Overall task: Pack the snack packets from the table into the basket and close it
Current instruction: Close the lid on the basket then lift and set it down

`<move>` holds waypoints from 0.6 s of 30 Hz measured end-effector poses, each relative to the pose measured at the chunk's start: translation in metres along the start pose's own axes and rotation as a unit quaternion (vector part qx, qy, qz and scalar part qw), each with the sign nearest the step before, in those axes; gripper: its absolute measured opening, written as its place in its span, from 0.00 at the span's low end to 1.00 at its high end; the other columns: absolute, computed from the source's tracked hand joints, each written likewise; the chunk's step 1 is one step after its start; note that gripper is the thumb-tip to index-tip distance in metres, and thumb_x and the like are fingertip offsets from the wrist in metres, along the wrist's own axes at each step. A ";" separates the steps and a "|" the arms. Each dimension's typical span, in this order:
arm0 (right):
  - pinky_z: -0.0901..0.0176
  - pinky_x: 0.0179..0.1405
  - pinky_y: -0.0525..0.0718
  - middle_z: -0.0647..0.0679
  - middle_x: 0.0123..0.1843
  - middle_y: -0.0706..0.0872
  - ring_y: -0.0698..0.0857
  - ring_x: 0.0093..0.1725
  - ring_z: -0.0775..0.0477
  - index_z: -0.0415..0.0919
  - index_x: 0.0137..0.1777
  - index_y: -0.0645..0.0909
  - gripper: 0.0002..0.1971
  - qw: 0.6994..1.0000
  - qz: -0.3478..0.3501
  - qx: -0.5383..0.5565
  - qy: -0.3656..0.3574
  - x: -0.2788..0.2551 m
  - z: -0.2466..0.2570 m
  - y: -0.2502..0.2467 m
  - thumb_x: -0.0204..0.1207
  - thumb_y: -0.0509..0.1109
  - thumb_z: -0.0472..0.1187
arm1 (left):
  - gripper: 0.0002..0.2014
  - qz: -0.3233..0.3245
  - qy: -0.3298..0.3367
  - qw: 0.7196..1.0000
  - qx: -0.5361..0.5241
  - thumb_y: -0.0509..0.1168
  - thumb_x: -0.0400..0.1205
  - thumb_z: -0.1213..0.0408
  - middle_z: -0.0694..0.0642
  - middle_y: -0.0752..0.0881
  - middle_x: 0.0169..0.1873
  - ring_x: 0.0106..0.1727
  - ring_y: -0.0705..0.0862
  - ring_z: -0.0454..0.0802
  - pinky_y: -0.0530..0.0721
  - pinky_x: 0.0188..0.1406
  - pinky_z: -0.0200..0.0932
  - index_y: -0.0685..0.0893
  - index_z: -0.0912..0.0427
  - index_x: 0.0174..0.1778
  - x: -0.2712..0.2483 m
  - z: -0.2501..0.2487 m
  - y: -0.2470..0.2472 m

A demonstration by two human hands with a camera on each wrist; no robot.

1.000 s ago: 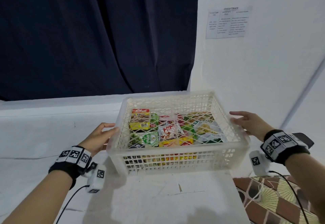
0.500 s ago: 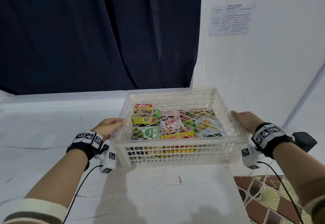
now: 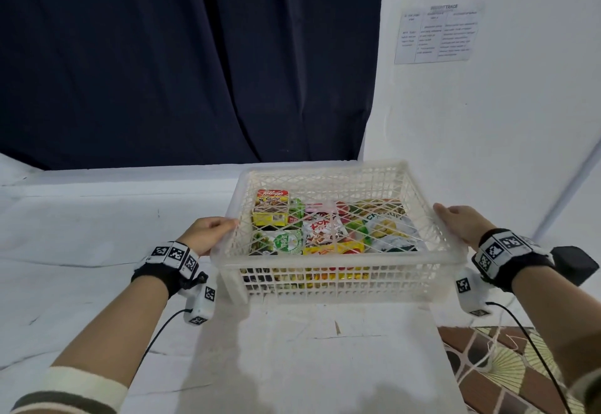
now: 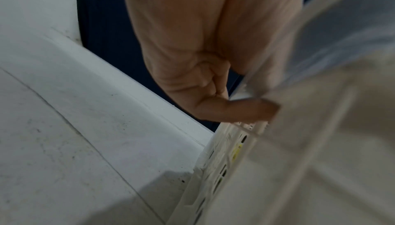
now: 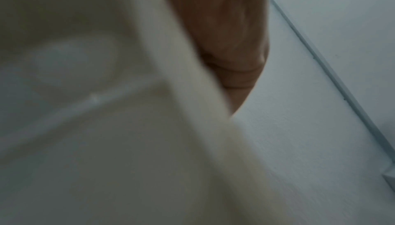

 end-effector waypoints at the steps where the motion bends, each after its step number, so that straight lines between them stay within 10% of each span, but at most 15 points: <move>1: 0.52 0.55 0.75 0.30 0.62 0.83 0.80 0.54 0.38 0.25 0.61 0.81 0.29 1.000 -0.003 -0.005 -0.001 0.000 0.000 0.001 0.85 0.54 0.53 | 0.07 -0.007 -0.001 1.000 0.001 0.68 0.77 0.45 0.51 0.89 0.55 0.61 0.84 0.52 0.78 0.70 0.52 0.87 0.42 0.45 0.000 -0.001 0.001; 9: 0.51 0.62 0.73 0.29 0.62 0.83 0.80 0.56 0.38 0.25 0.57 0.83 0.30 1.000 -0.015 0.002 0.011 -0.007 0.001 0.005 0.84 0.54 0.54 | 0.11 -0.037 0.004 0.999 -0.001 0.67 0.81 0.54 0.51 0.86 0.45 0.50 0.82 0.51 0.78 0.42 0.40 0.87 0.58 0.49 0.006 -0.004 0.009; 18: 0.50 0.57 0.76 0.35 0.52 0.84 0.82 0.54 0.37 0.29 0.57 0.83 0.28 0.999 -0.024 0.029 -0.033 -0.037 0.046 0.027 0.83 0.57 0.55 | 0.12 -0.063 0.000 0.996 -0.056 0.70 0.79 0.55 0.56 0.89 0.52 0.59 0.84 0.54 0.80 0.66 0.49 0.89 0.58 0.52 -0.026 0.035 -0.044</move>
Point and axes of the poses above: each hand's wrist, its own x-axis towards the middle knuckle, its own y-axis out of the palm, z = x × y, the point moved 2 cm from there along x, towards the middle knuckle
